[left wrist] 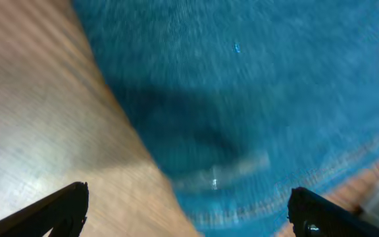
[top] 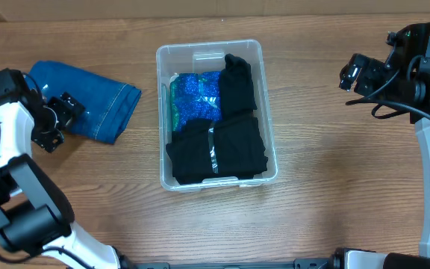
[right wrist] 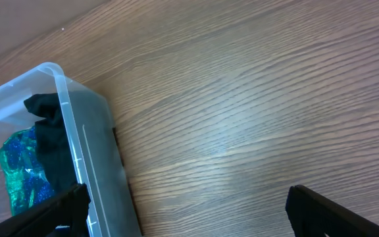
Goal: Pack container
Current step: 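Grasp the folded blue denim with the left gripper and lift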
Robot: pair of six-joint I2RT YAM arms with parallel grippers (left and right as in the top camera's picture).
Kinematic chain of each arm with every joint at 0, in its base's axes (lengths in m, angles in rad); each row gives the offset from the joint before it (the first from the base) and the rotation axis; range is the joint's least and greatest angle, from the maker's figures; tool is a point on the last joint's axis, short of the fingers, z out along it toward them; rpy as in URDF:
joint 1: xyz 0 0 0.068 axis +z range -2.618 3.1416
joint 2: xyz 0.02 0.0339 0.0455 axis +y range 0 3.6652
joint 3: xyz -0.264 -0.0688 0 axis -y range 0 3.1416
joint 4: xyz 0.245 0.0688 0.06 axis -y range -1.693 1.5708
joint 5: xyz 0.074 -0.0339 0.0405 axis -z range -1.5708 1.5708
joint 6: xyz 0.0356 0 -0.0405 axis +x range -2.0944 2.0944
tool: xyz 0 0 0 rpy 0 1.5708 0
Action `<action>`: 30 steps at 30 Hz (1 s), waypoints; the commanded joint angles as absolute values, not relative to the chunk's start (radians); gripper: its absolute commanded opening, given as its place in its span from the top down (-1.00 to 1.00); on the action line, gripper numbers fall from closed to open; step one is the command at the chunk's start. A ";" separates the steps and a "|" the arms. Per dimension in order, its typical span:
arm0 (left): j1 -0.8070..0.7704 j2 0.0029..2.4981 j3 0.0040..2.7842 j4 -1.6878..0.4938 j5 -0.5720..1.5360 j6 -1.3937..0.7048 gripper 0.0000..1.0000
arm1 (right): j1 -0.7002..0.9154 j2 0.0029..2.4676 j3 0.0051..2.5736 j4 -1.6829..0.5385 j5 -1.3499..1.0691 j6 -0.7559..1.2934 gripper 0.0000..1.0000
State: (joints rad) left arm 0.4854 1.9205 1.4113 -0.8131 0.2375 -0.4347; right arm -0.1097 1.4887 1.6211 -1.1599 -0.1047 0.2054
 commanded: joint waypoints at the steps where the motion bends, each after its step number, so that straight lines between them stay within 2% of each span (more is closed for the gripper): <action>1: 0.495 1.998 1.407 -0.764 0.282 -0.414 -1.00 | -0.109 1.482 1.621 -1.155 -0.106 0.204 -1.00; 10: 0.501 2.040 1.395 -0.685 0.152 -0.469 -1.00 | -0.109 1.482 1.621 -1.156 -0.087 0.202 -1.00; 18: 0.501 2.040 1.223 -0.450 0.228 -0.465 -1.00 | -0.109 1.482 1.621 -1.158 -0.088 0.202 -1.00; 22: 0.499 2.040 1.174 -0.329 0.355 -0.427 -1.00 | -0.109 1.482 1.621 -1.159 -0.088 0.202 -1.00; 30: 0.495 2.040 1.147 -0.283 0.387 -0.493 -0.97 | -0.109 1.482 1.621 -1.163 -0.088 0.202 -1.00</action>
